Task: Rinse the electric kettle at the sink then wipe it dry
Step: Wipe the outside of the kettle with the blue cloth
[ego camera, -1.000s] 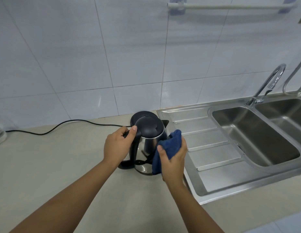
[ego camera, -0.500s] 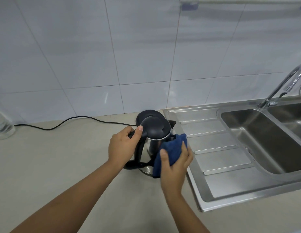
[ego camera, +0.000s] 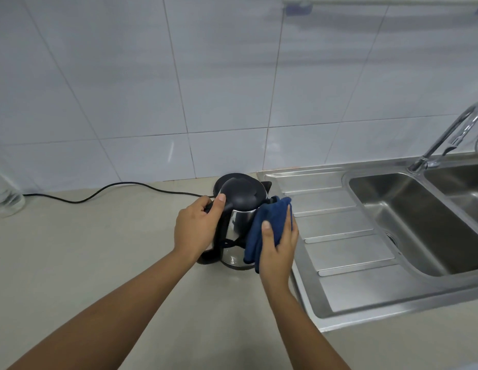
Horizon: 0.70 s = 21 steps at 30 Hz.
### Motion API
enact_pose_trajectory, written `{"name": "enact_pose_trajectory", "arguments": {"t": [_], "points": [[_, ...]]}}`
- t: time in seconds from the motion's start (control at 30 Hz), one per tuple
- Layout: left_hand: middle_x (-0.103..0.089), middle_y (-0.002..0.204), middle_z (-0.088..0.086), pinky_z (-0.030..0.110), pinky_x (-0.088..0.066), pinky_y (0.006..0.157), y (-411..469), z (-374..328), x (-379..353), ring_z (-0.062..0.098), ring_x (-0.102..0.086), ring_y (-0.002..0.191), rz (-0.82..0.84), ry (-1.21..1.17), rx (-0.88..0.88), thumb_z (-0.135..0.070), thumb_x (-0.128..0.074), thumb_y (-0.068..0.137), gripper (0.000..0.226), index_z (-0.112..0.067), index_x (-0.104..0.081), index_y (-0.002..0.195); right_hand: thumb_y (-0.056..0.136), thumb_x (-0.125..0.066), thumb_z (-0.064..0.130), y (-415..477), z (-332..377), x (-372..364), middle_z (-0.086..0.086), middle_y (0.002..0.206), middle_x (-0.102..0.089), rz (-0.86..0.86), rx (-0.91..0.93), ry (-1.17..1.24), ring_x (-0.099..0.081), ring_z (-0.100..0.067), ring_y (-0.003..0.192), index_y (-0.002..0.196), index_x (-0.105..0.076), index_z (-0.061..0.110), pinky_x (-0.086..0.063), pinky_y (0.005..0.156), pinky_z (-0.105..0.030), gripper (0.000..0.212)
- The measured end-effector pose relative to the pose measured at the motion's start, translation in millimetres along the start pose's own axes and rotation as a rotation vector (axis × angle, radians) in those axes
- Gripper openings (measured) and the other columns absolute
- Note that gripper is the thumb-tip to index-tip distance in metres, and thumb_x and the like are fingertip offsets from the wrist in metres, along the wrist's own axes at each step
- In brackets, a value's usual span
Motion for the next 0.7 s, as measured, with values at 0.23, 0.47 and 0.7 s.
{"name": "enact_pose_trajectory", "arguments": {"t": [0.23,0.47,0.7], "points": [[-0.061,0.055,0.007,0.044,-0.051,0.059,2,5,0,0.026,-0.062,0.06,-0.021,-0.024,0.022,-0.071,-0.043,0.083,0.063,-0.012,-0.053,0.063,0.09,-0.042,0.064,-51,11,-35,-0.002,0.165,0.006,-0.023,0.084,-0.288,-0.005,-0.01,0.147,0.152,0.002,0.051,-0.015,0.114,-0.036,0.077],[-0.061,0.059,0.011,0.046,-0.052,0.064,4,7,-1,0.028,-0.064,0.063,-0.022,-0.041,0.032,-0.07,-0.044,0.081,0.061,-0.012,-0.054,0.063,0.092,-0.047,0.058,24,7,-3,0.005,0.148,-0.043,-0.024,-0.004,-0.072,-0.046,-0.002,0.126,0.149,-0.037,0.039,-0.037,0.091,-0.003,0.061],[-0.061,0.057,0.009,0.038,-0.047,0.059,3,1,-1,0.026,-0.06,0.062,-0.037,-0.044,0.015,-0.07,-0.042,0.08,0.06,-0.014,-0.056,0.063,0.103,-0.046,0.044,19,-71,8,-0.004,0.137,-0.059,0.062,-0.376,0.081,-0.056,-0.025,0.127,0.139,-0.045,0.032,-0.043,0.11,-0.043,0.038]]}}
Point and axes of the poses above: each hand's wrist, its own y-axis towards the middle knuckle, its own x-axis out of the back of the hand, z = x × y, the point moved 9 cm from there along y, towards the middle knuckle
